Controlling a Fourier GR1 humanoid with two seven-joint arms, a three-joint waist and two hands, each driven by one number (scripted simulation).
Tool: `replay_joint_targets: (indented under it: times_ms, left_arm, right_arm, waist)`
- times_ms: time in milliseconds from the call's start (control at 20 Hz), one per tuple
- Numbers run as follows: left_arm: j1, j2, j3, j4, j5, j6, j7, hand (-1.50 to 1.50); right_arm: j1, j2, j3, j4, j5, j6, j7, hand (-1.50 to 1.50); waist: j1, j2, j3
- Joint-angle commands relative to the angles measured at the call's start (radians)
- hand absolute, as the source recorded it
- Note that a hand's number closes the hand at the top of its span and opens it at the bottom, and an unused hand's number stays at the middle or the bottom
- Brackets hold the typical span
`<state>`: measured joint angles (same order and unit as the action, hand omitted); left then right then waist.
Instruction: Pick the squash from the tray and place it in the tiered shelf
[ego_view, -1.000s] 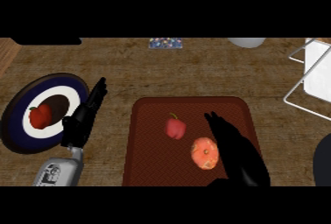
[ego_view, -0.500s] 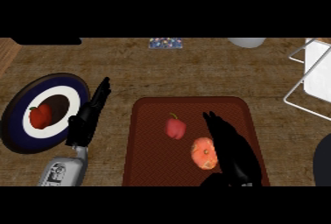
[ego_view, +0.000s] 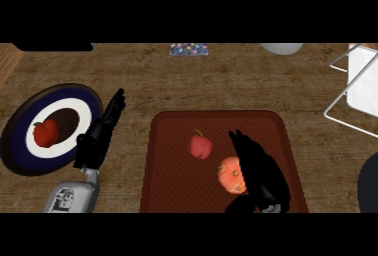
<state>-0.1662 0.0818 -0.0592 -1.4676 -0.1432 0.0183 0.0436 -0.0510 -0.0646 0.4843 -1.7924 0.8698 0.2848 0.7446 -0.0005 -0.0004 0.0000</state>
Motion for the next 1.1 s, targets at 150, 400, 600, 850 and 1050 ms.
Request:
replay_joint_targets:
  times_ms: [150,400,600,850,1050]
  left_arm:
    - [-0.020,0.018,0.034,-0.024,0.022,-0.047,0.034,0.00]
    - [-0.029,0.004,0.043,0.064,-0.008,-0.021,-0.061,0.00]
    - [-0.055,-0.007,0.057,0.108,-0.001,-0.018,-0.054,0.00]
    - [-0.003,0.023,0.053,-0.034,0.014,-0.066,0.024,0.00]
    - [-0.042,-0.017,0.047,0.013,-0.007,-0.025,0.026,0.00]
  right_arm:
    - [0.008,0.012,-0.023,0.104,0.023,-0.036,-0.093,-1.50]
    - [0.060,-0.043,-0.015,0.086,0.021,-0.009,-0.162,1.50]
    - [0.005,-0.046,0.002,0.089,0.077,0.034,-0.143,1.50]
    - [0.023,-0.015,0.019,0.090,0.132,-0.029,-0.176,1.50]
    - [0.054,0.017,0.044,0.096,0.155,-0.090,-0.195,1.50]
  waist:
    - [0.001,0.000,0.000]
    - [-0.002,0.000,0.000]
    - [-0.003,0.000,0.000]
    - [0.001,-0.001,0.000]
    - [-0.001,0.000,0.000]
